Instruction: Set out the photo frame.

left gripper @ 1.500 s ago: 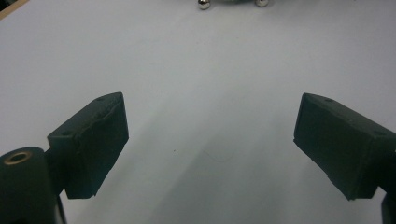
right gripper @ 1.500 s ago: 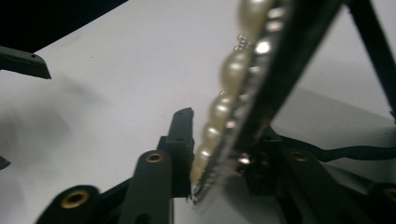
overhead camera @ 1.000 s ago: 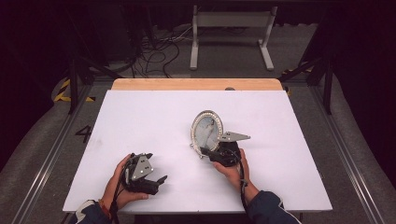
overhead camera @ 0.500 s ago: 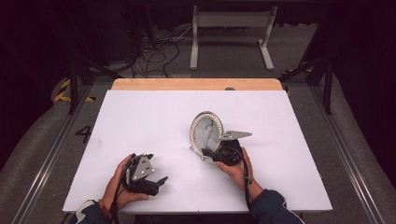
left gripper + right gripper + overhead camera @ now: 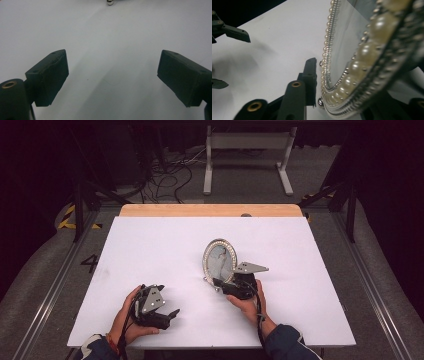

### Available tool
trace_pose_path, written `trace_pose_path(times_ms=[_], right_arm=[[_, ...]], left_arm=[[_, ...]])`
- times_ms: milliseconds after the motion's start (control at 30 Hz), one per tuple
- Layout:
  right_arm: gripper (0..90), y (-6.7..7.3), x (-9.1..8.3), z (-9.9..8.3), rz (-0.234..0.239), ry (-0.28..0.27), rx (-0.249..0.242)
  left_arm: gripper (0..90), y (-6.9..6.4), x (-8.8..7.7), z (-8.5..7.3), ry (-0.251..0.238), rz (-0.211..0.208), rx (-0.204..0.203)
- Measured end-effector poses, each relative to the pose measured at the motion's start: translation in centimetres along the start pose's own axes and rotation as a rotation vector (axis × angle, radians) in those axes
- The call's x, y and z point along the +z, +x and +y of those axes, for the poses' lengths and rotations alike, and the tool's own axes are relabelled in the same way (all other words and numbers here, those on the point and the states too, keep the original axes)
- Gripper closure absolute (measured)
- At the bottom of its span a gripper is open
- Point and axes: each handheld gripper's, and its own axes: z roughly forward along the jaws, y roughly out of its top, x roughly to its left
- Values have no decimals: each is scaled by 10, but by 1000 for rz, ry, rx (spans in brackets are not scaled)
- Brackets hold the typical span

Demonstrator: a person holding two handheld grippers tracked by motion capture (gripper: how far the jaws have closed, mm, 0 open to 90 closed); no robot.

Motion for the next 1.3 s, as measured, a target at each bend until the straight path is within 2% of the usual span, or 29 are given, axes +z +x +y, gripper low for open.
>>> trace_pose_path(times_ms=[33, 100, 167, 200, 367, 433, 600, 733, 800, 933, 1133, 1167, 1300], right_arm=[[723, 0, 1, 0, -4, 3, -10], [783, -1, 0, 0, -18, 8, 1], [787, -4, 0, 0, 7, 14, 13], [787, -4, 0, 1, 8, 17, 3], [794, -8, 0, 3, 40, 43, 13], [799, -11, 0, 6, 64, 63, 12], [801, -14, 1, 8, 94, 85, 5], [784, -11, 1, 9, 66, 81, -31], [725, -11, 0, 9, 51, 77, -35], [663, -9, -4, 8, 33, 65, -46], [586, 1, -14, 7, 8, 50, -103], [571, 2, -17, 7, 0, 46, -110], [533, 6, -25, 6, -29, 48, -141]], left_arm=[[105, 0, 0, 0, -1, 0, 2], [104, 0, 3, 1, 2, -8, -2], [100, 1, 7, 4, 8, -15, 10], [99, 1, 10, 6, 9, -17, 14], [99, 10, 21, 15, 5, -45, -12], [96, 15, 26, 20, -9, -68, -39], [95, 25, 38, 36, -30, -78, -46], [100, 30, 52, 49, -39, -76, -39], [101, 33, 60, 56, -38, -84, -40], [109, 41, 73, 66, -69, -110, -75], [119, 50, 86, 73, -95, -137, -117], [122, 52, 87, 74, -105, -142, -111], [169, 53, 91, 80, -152, -108, -106]])
